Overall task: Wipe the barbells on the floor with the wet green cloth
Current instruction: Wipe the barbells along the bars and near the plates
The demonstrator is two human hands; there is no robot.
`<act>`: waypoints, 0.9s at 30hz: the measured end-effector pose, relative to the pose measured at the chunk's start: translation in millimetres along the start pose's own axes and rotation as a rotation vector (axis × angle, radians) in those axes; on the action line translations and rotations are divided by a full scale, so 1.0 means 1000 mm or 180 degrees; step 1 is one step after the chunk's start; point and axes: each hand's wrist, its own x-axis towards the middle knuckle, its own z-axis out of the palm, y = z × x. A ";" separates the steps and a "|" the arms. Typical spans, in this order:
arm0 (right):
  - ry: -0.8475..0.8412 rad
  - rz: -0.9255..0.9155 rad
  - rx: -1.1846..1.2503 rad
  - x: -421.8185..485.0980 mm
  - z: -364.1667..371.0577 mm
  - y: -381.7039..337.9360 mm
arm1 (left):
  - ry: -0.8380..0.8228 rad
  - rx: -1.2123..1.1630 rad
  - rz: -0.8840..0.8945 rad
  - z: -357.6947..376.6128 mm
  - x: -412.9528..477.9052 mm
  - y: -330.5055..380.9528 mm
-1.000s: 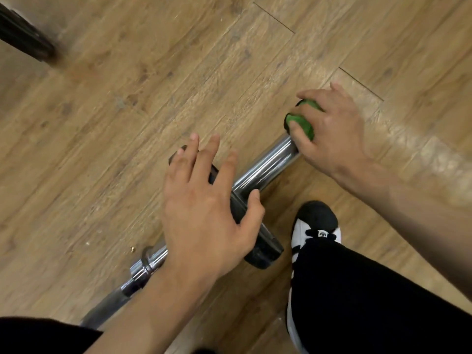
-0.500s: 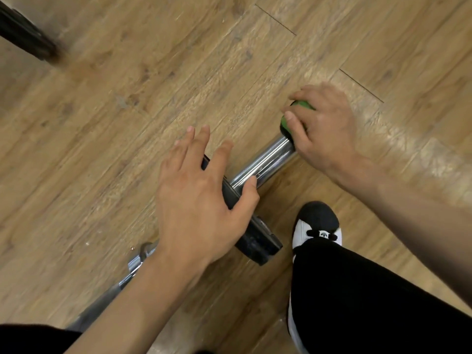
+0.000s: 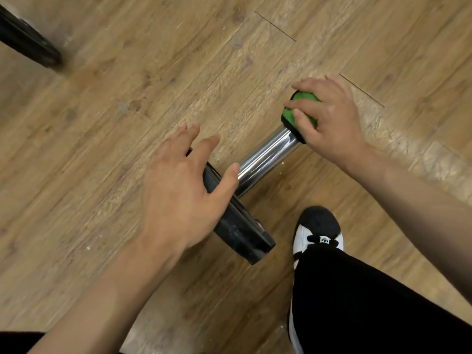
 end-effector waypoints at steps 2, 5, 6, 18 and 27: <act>0.0079 0.0087 -0.0022 0.002 0.004 -0.018 | -0.0037 -0.0030 -0.0024 -0.002 0.004 -0.001; 0.0021 -0.0444 0.0062 -0.014 0.017 -0.065 | 0.0230 0.0094 0.0035 -0.001 -0.001 0.001; -0.0046 -0.0736 0.0175 -0.021 0.022 -0.081 | 0.0411 0.0174 0.0166 0.002 -0.007 0.004; 0.0510 -0.0396 -0.0086 0.008 0.022 -0.009 | 0.0859 0.0265 0.0637 0.014 -0.010 0.000; 0.0108 -0.1570 0.0351 -0.003 0.060 -0.108 | 0.1018 0.0481 0.0619 0.015 -0.012 0.003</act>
